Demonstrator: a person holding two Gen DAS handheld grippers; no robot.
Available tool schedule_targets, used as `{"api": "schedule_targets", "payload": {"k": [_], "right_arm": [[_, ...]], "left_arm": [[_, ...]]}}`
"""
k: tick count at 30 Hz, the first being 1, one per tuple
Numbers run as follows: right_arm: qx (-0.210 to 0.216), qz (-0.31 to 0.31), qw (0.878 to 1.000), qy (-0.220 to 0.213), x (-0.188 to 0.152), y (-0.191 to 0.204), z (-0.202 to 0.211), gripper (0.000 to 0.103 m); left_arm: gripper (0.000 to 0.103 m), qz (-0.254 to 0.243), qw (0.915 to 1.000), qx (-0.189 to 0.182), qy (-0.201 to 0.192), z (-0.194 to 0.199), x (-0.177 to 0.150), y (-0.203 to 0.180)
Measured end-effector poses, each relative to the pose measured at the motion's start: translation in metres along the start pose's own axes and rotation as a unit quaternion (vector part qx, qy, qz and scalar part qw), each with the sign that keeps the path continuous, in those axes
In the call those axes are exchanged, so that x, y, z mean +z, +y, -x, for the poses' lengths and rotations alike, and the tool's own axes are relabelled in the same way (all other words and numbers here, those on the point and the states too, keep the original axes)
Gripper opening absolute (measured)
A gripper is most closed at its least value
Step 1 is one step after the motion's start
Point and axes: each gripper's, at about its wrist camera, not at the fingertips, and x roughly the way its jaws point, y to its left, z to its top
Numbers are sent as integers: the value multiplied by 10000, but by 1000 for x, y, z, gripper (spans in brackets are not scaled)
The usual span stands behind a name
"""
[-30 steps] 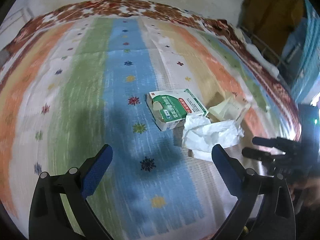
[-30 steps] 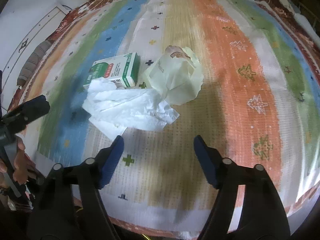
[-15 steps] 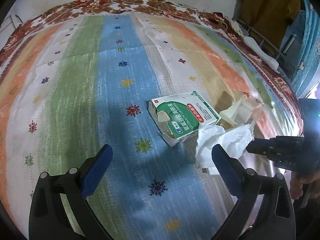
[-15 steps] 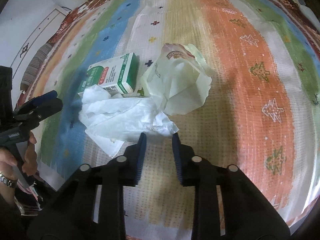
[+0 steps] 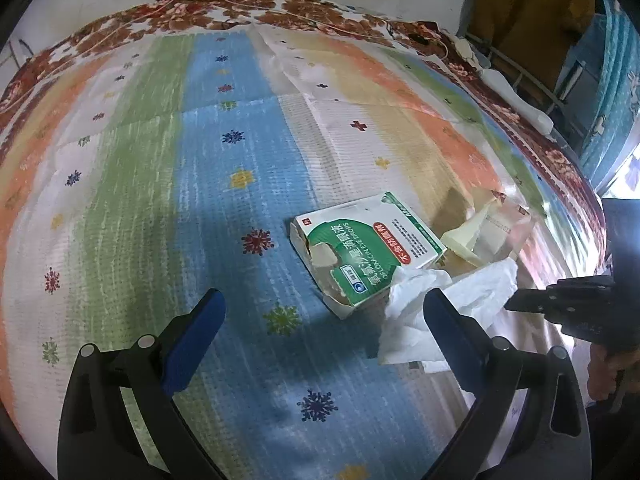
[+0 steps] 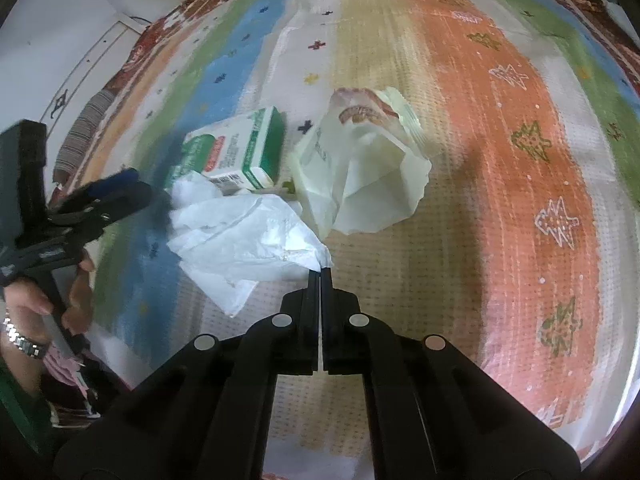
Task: Collect trash
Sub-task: 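Close the right tool on the white tissue, then grasp the green eye-drops box with the left tool while the right tool holds the tissue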
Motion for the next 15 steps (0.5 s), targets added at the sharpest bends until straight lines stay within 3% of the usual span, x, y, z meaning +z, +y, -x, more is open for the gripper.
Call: {"api": "schedule_targets", "payload": {"k": [7,15], "right_arm": [[109,-80,9999,-17,4,3,16,0],[-57,-100,9998,155,0,-3,32,0]], "left_arm": [[97,-126,9998,-128,-62,5,2,-6],[97,-703,9969,-331,91,-2,13,-20]]}}
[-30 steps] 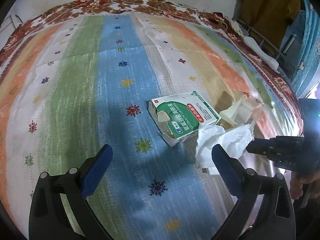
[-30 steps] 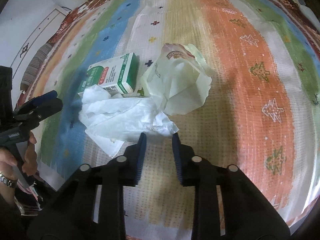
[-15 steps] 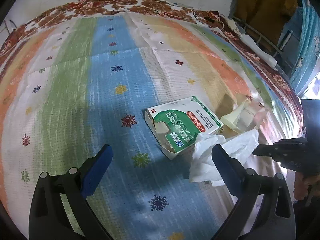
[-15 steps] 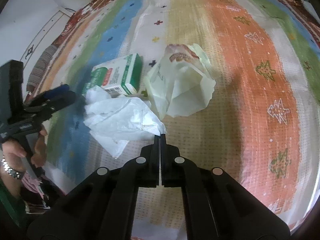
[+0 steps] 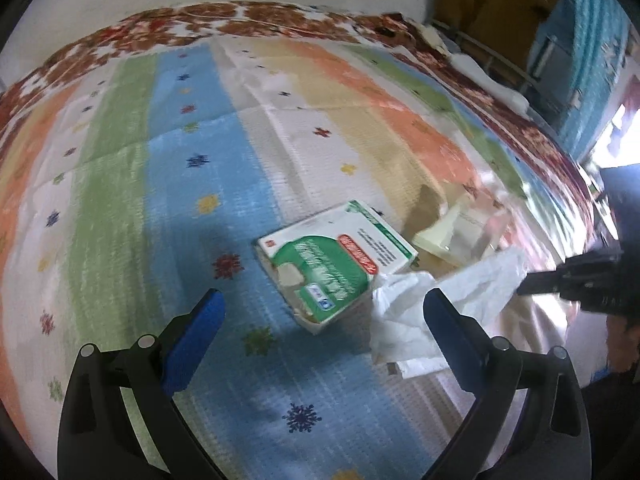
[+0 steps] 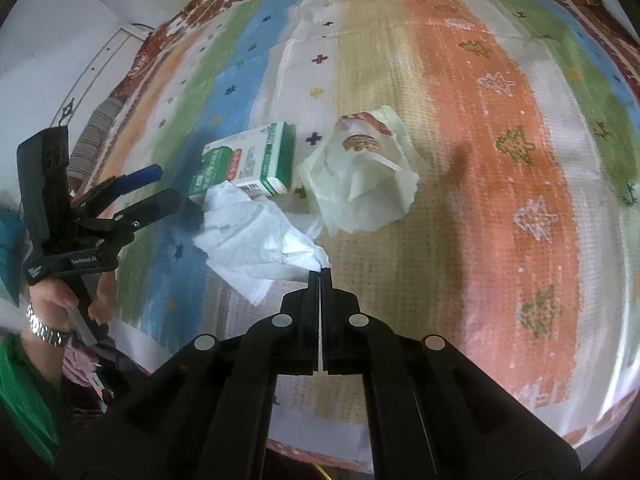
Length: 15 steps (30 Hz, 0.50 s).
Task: Collect trash
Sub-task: 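Grasp the green eye-drops box with the left tool while the right tool holds the tissue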
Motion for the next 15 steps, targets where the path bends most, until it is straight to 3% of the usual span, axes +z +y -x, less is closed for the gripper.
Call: {"api": "schedule_targets", "payload": {"k": [6,11,15], "right_arm": [[-191,-56,9998,55,2,-14,11,0],[-305,-169,9994,-30,6,-29,20,0],[-341,-244,9991,-1,7,-37,16,0]], "left_arm": [[97,-814,9966,132,65,-12,11,-16],[97,-1122,9937,-35,36,-15,19,-18],[97,-1569,9871,-94,296,-30,23,-21]]}}
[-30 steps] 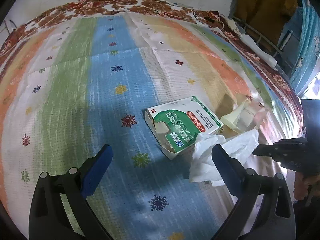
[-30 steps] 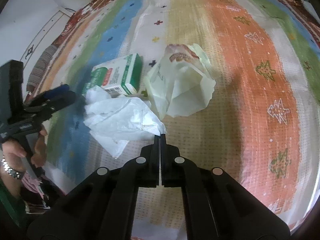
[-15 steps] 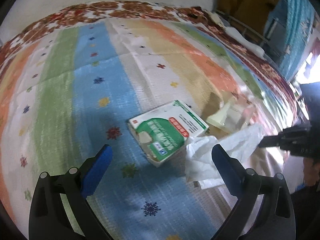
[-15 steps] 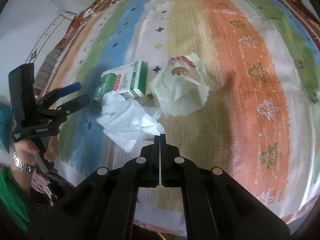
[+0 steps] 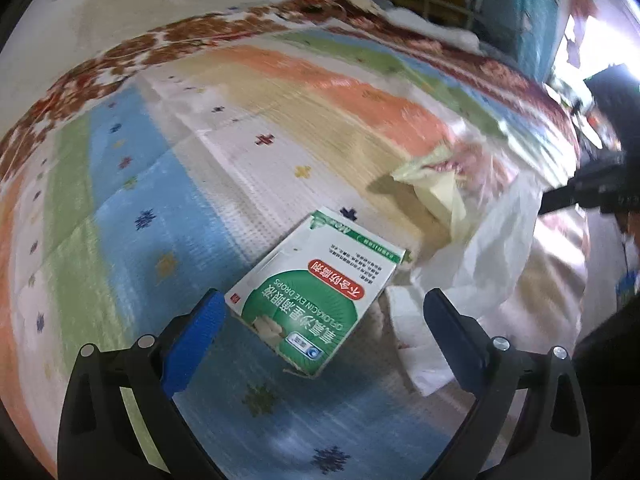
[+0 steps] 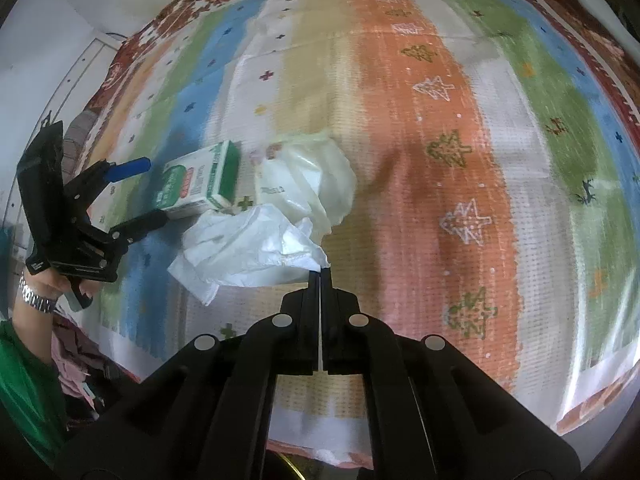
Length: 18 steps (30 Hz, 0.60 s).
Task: Collect trash
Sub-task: 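Grasp the green eye-drops box with the left tool while the right tool holds the tissue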
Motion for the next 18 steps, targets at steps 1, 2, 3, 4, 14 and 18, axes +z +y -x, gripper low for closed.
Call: {"api": "schedule_targets", "payload": {"k": [1,2,3,4,14,18], "right_arm": [[-4,5,10000,20,0,0,-1,0],[0,22,10000,50,-1,1,-3,0],[4,43,10000,72,-1,3,-4,0],[11,88,9999,104,-2,5,-6,0],[-54,305,9995,66,0,13,-1,0],[-101,356,9993,58,2,13,-2,0]], "left_arm": [[97,-113,9999,30,35,-3,1,0],[97,-195,9998,45,41,-5,3,1],[97,-249,9997,18,45,-8,6,4],[97,-271,9996,-17,45,-10,8,6],[97,-597,9965,-388,438,-42,8,6],[77,-589,9956,-498,530,-42,2,4]]}}
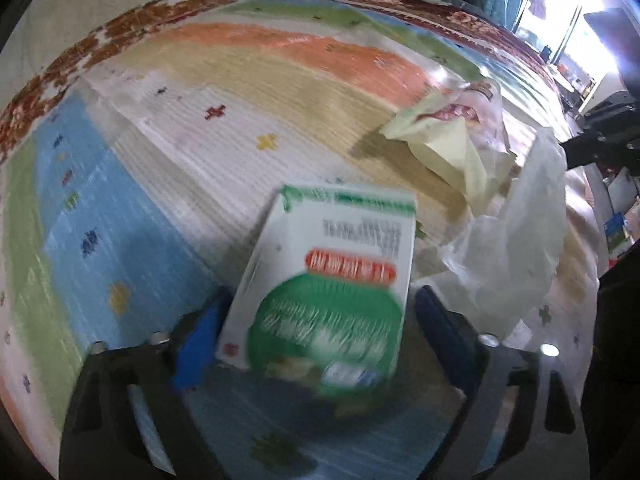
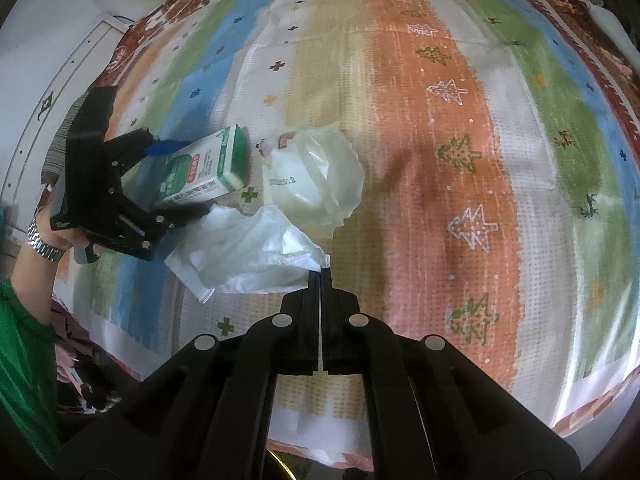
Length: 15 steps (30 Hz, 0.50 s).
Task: Collect trash
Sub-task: 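Grasp the green eye-drops box with the left tool while the right tool holds the tissue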
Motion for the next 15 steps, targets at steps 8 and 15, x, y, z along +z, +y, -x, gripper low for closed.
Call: {"api": "schedule_targets", "payload": {"k": [8,15], "right_arm": [[-58,229,9997,-82,2,12,0,0],[18,413,9985,-362,-1,26,19,0]], "left_arm": [[74,440,9983,374,-70,12,-8,-7],[73,1285,9868,984,62,35,-16,-13]]}}
